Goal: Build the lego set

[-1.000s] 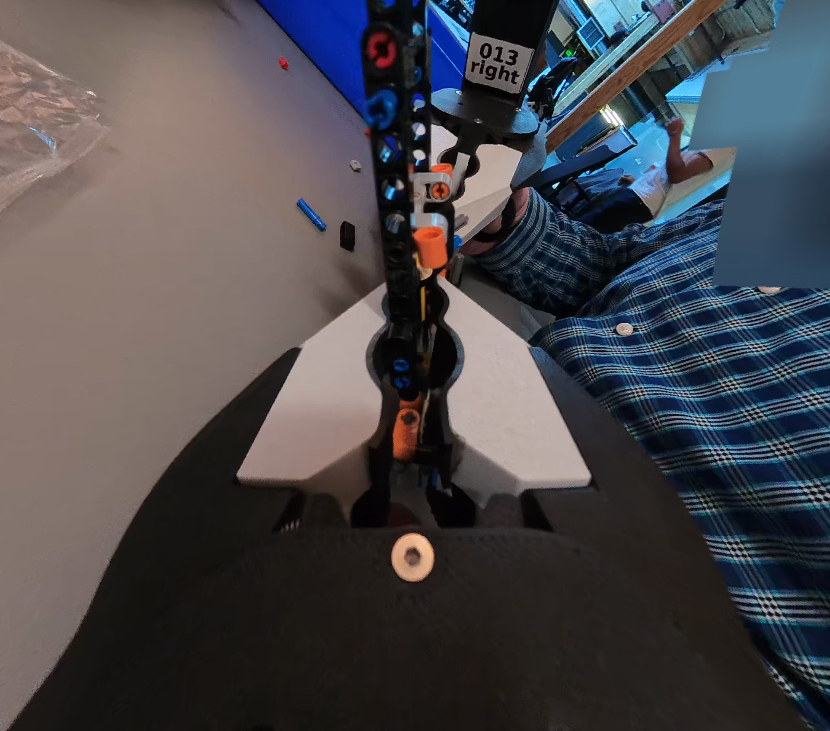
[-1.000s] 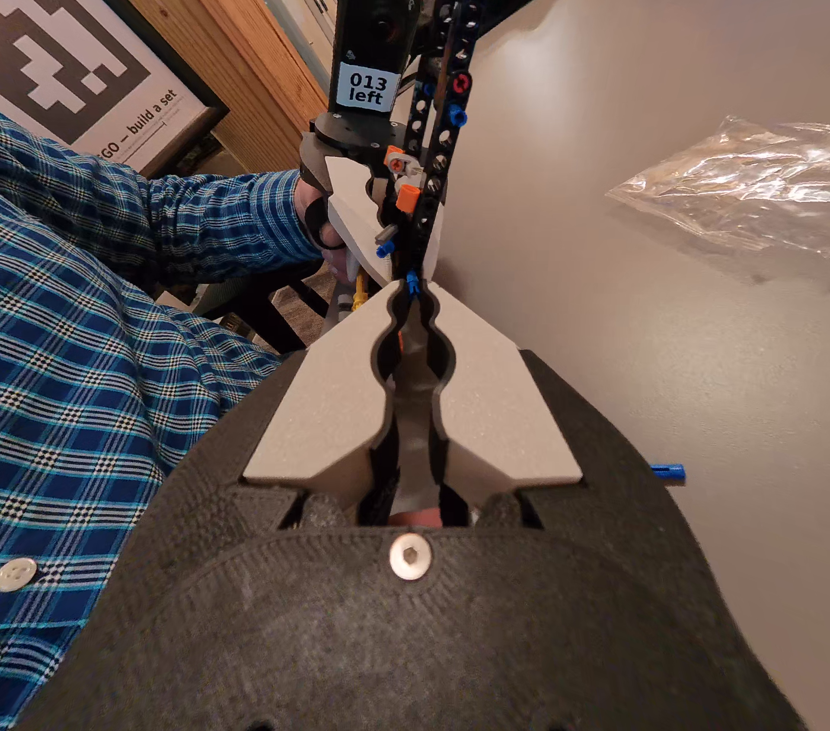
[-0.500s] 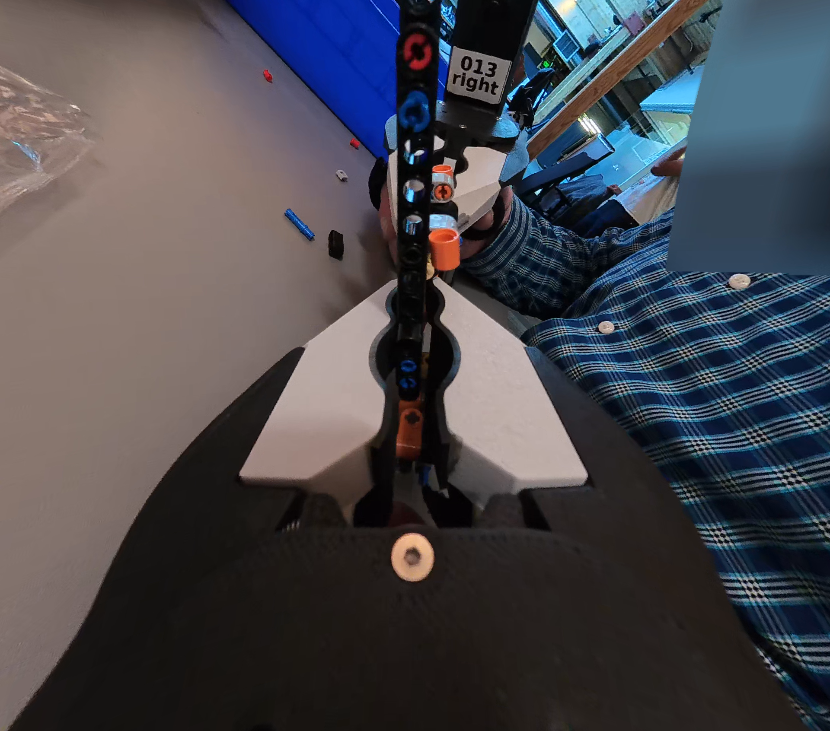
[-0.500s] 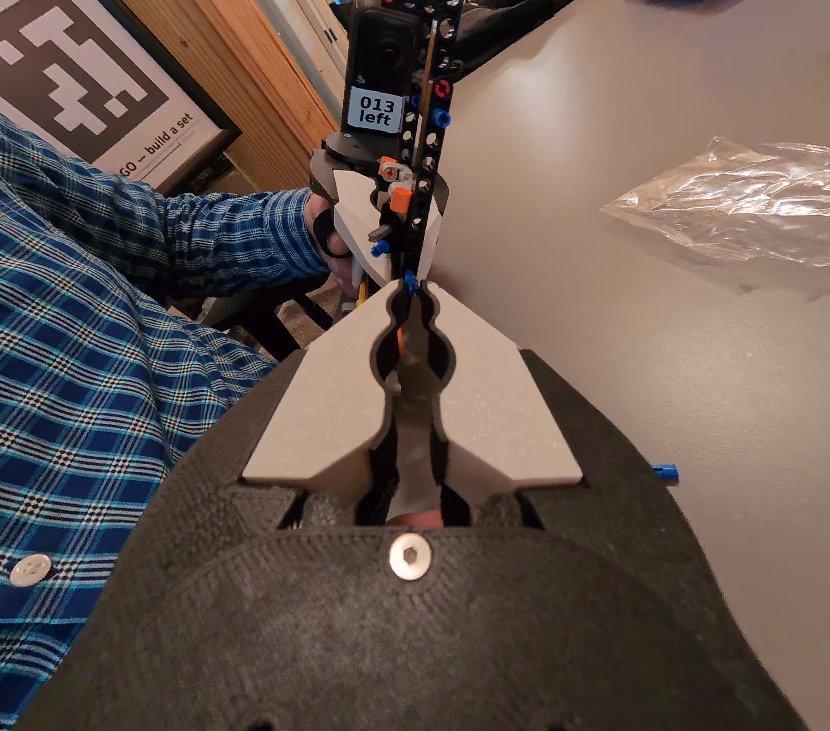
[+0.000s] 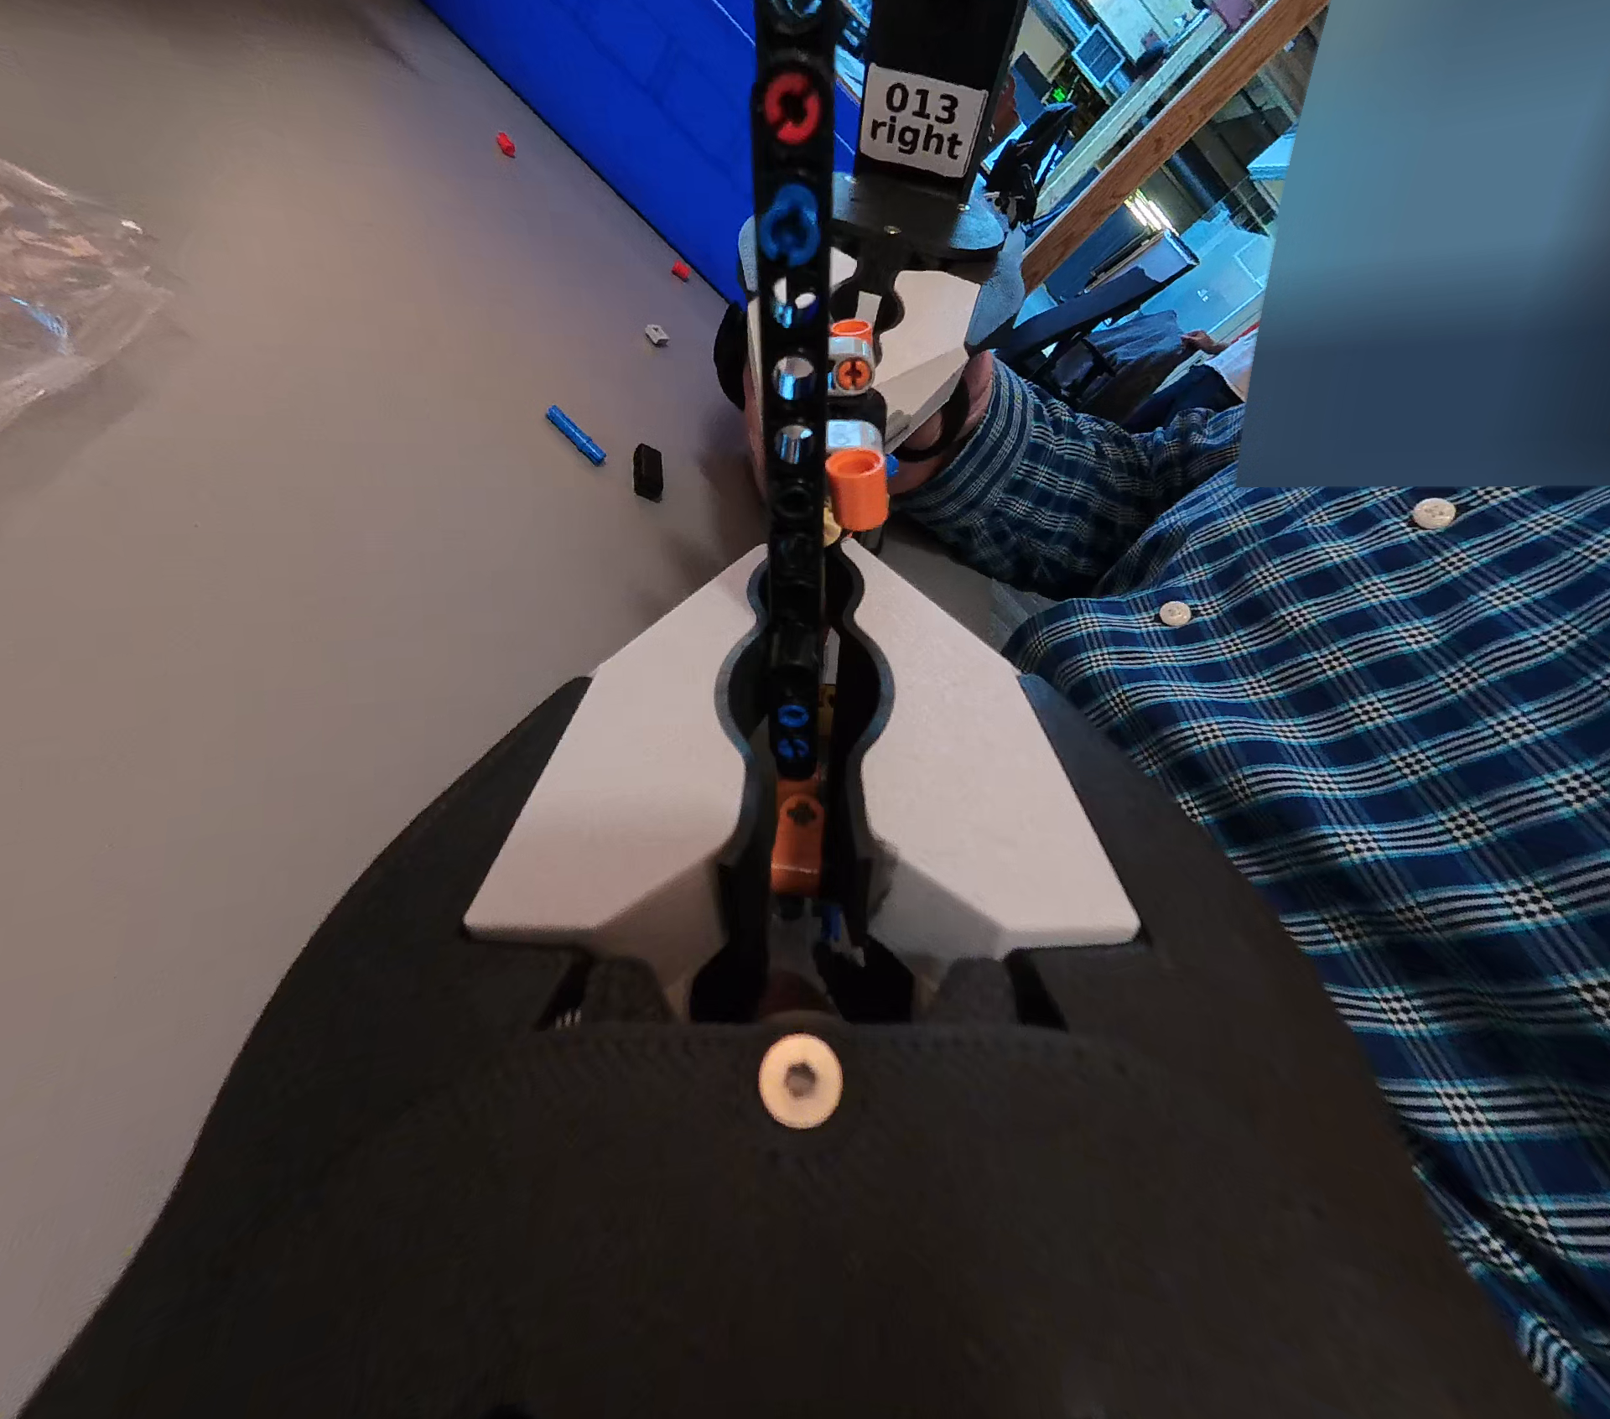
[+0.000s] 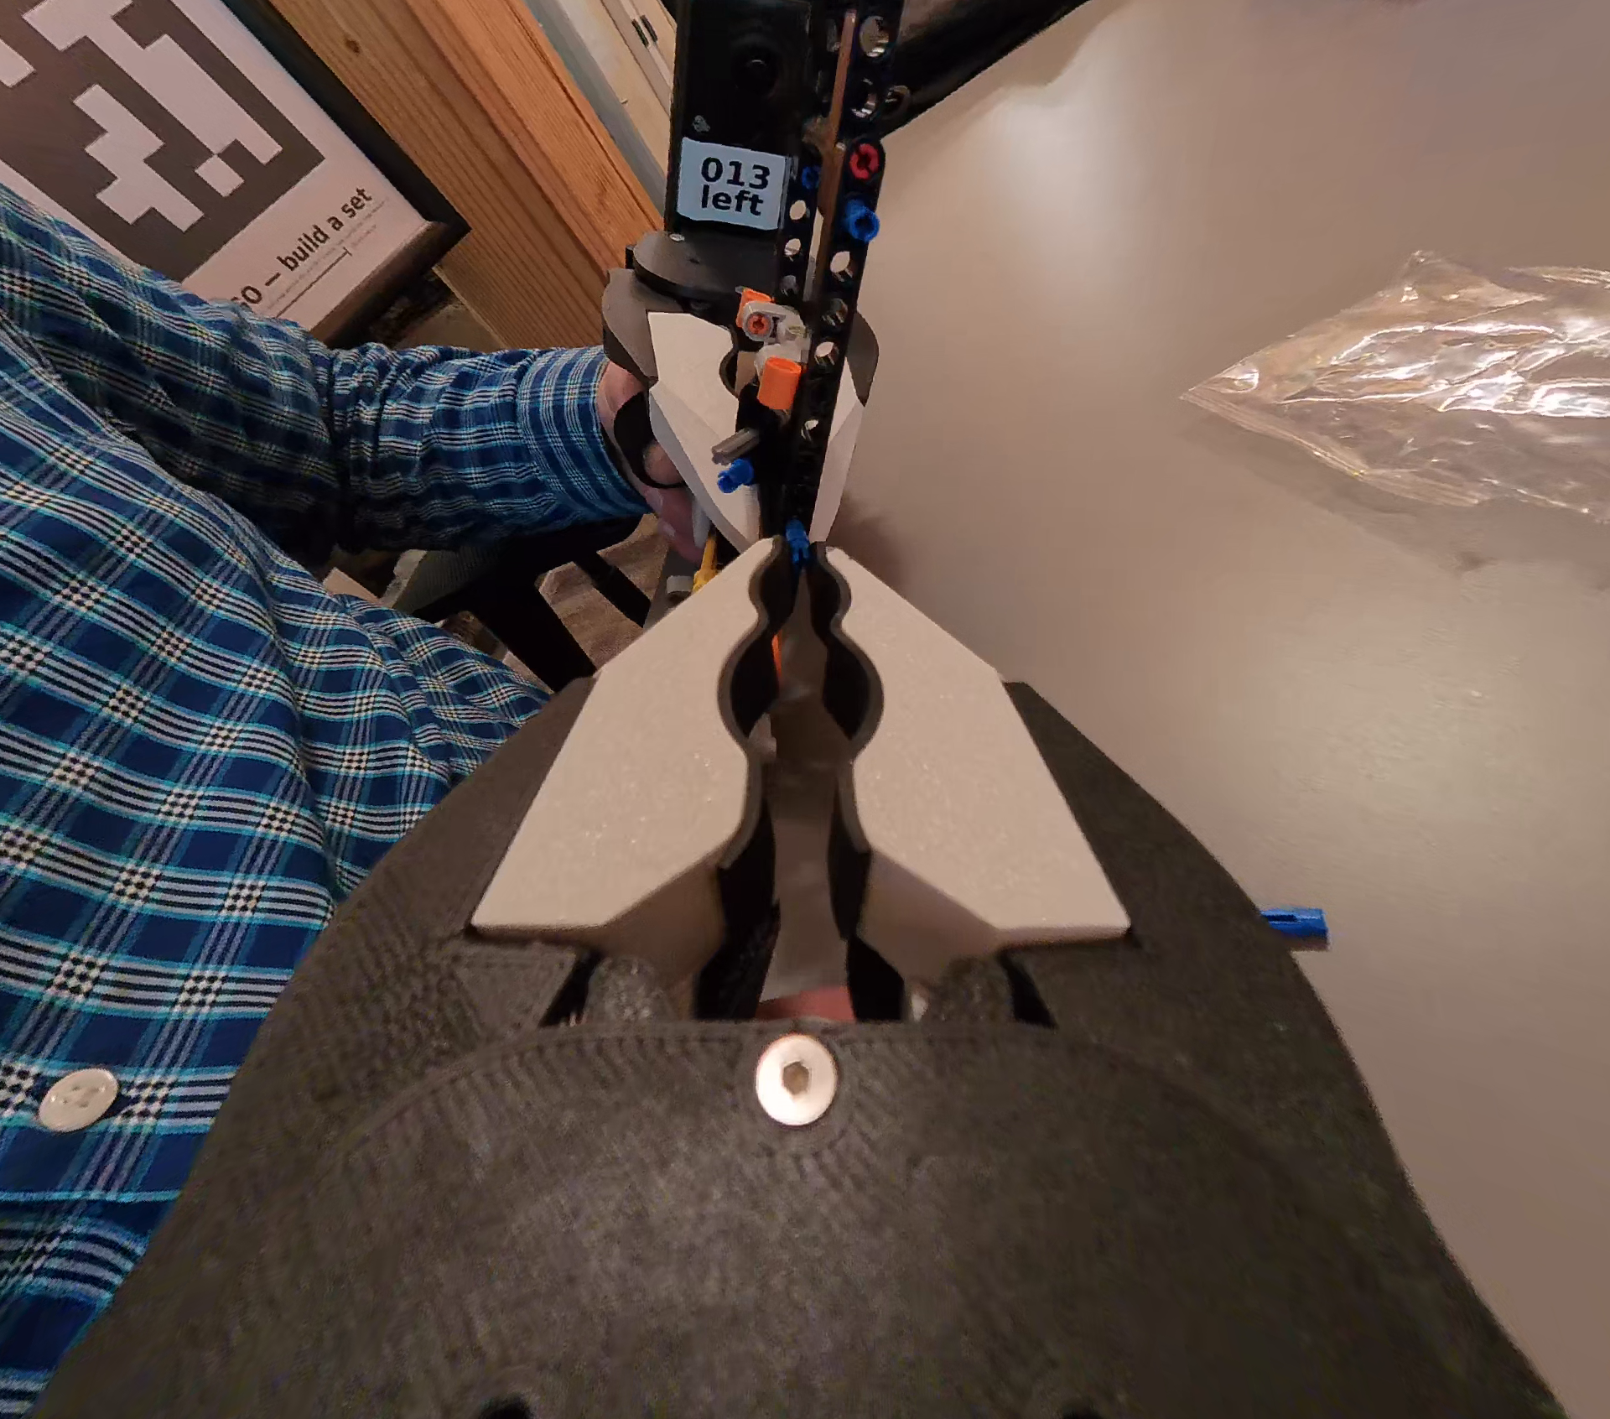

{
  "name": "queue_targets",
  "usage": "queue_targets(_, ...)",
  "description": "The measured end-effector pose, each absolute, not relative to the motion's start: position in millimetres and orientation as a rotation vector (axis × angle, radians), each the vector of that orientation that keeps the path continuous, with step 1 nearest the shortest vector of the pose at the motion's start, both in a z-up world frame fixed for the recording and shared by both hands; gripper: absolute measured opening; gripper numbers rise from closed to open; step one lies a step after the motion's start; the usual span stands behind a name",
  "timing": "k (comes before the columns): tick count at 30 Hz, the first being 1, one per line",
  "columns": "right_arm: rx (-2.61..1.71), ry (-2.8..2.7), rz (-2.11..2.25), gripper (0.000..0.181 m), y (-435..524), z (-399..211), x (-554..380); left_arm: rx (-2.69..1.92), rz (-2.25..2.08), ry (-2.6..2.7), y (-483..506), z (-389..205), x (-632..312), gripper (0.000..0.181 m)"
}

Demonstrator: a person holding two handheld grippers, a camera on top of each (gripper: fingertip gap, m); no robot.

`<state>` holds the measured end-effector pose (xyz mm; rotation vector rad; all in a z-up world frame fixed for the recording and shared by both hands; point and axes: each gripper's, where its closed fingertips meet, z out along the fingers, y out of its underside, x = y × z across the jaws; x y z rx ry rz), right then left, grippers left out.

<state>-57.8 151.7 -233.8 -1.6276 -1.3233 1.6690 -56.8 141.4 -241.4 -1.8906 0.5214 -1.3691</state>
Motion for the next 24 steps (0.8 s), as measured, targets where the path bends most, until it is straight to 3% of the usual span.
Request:
queue_targets(14,-1.619,-1.322,1.669,0.002,154.8,-233.7,-62.6,-1.896,-1.351,0.528,146.4,-242.6,-55.5,0.004)
queue_targets(24,-1.696,-1.379,1.245,0.017,196.1,-235.8,-13.7,-1.897,-1.353,0.487,144.6,-241.9,-63.8,0.004)
